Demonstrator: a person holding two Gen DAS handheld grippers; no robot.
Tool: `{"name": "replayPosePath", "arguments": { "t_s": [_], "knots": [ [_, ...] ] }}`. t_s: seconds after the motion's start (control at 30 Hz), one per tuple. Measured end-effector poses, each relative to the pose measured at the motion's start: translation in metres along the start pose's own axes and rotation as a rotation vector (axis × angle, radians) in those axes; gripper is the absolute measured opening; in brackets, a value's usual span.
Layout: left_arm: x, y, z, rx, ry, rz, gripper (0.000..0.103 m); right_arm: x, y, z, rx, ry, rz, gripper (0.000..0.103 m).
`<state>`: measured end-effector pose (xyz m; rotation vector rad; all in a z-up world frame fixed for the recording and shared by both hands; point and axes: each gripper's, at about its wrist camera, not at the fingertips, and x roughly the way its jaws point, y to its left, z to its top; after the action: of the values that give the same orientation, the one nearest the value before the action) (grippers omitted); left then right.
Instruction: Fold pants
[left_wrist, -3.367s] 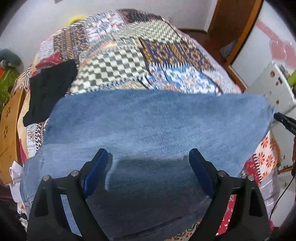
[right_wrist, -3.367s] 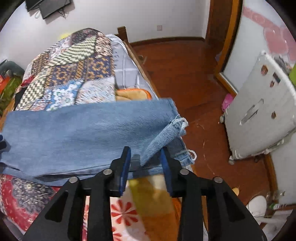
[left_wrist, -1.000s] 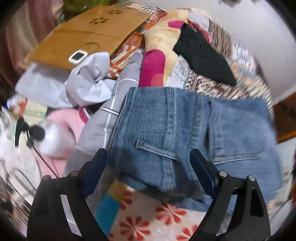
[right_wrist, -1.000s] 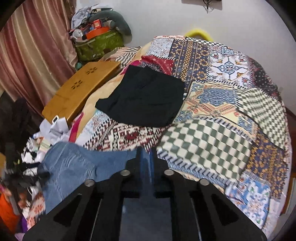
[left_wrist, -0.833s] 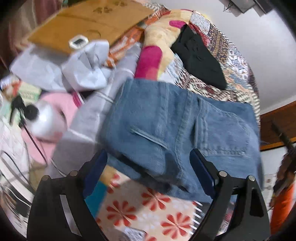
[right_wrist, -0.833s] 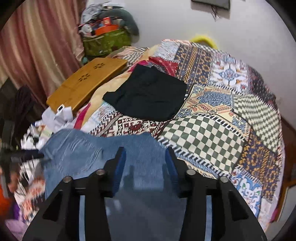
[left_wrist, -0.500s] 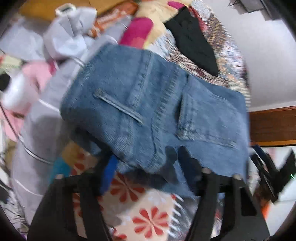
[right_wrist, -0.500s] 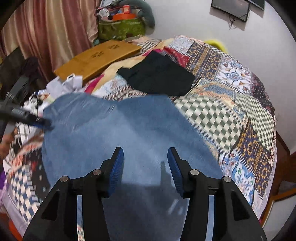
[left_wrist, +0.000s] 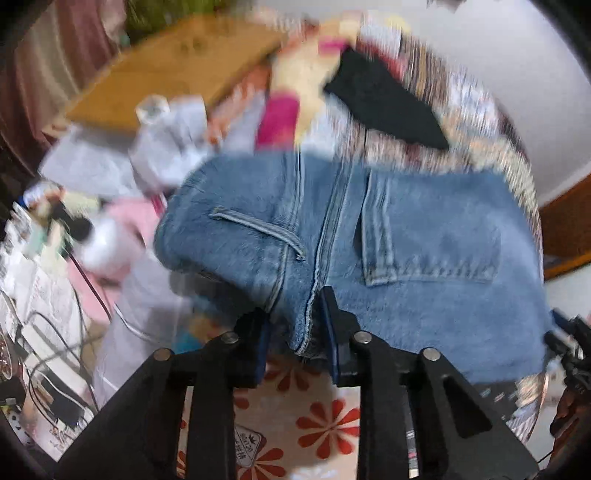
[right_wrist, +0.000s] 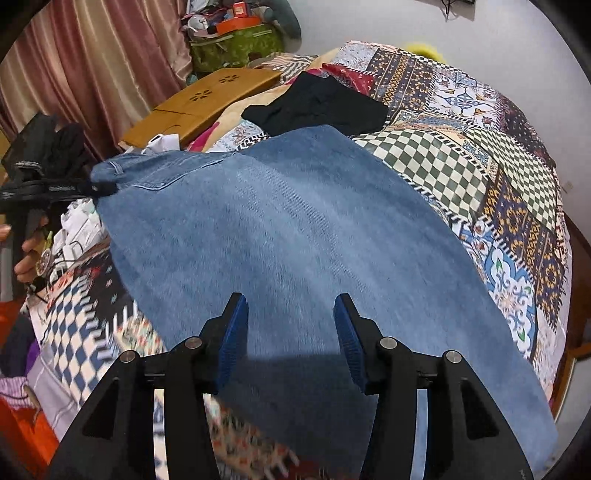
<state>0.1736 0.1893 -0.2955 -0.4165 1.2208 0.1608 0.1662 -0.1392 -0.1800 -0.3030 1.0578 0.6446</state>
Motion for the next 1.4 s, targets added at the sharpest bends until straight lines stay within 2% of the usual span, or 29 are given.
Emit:
{"name": "replayPosePath", "arguments": {
  "t_s": [0.03, 0.07, 0.3, 0.4, 0.5, 0.63, 0.73, 0.83, 0.93, 1.03, 1.13, 1.27, 1.4],
  "knots": [
    [0.011, 0.001, -0.003, -0.002, 0.048, -0.012, 0.030, -0.001, 0.001, -0.003, -0.002, 0.000, -0.005, 0.046],
    [0.011, 0.001, -0.006, 0.000, 0.054, -0.012, 0.031, -0.002, 0.002, -0.006, -0.003, -0.002, -0.011, 0.046],
    [-0.036, -0.030, -0.017, 0.181, -0.064, 0.080, 0.053, -0.011, 0.011, -0.014, -0.033, -0.013, -0.046, 0.046],
    [-0.060, -0.050, -0.022, 0.262, -0.144, 0.084, 0.063, -0.015, 0.019, -0.014, -0.065, -0.032, -0.055, 0.046],
    [-0.074, -0.074, -0.028, 0.334, -0.189, 0.060, 0.066, -0.019, 0.028, -0.011, -0.090, -0.063, -0.031, 0.046],
    [-0.068, -0.106, -0.026, 0.399, -0.178, 0.011, 0.067, -0.014, 0.046, 0.002, -0.116, -0.081, 0.003, 0.046],
    [-0.061, -0.123, -0.025, 0.432, -0.165, -0.012, 0.067, -0.001, 0.058, 0.009, -0.137, -0.055, 0.054, 0.046],
    [-0.056, -0.135, -0.034, 0.466, -0.145, -0.038, 0.067, 0.018, 0.070, 0.010, -0.194, -0.012, 0.044, 0.046],
    [-0.045, -0.144, -0.043, 0.492, -0.108, -0.052, 0.069, 0.027, 0.072, 0.010, -0.207, -0.039, 0.050, 0.045],
    [-0.033, -0.150, -0.052, 0.523, -0.073, -0.056, 0.070, 0.027, 0.070, 0.015, -0.182, -0.047, 0.074, 0.026],
    [-0.030, -0.153, -0.052, 0.524, -0.091, -0.048, 0.071, 0.027, 0.070, 0.017, -0.169, -0.055, 0.089, 0.015],
    [-0.031, -0.156, -0.051, 0.509, -0.119, -0.028, 0.070, 0.019, 0.072, 0.022, -0.159, -0.098, 0.084, 0.011],
    [-0.033, -0.165, -0.054, 0.549, -0.150, -0.008, 0.068, 0.010, 0.058, 0.031, -0.069, -0.118, 0.137, 0.010]
  ]
}}
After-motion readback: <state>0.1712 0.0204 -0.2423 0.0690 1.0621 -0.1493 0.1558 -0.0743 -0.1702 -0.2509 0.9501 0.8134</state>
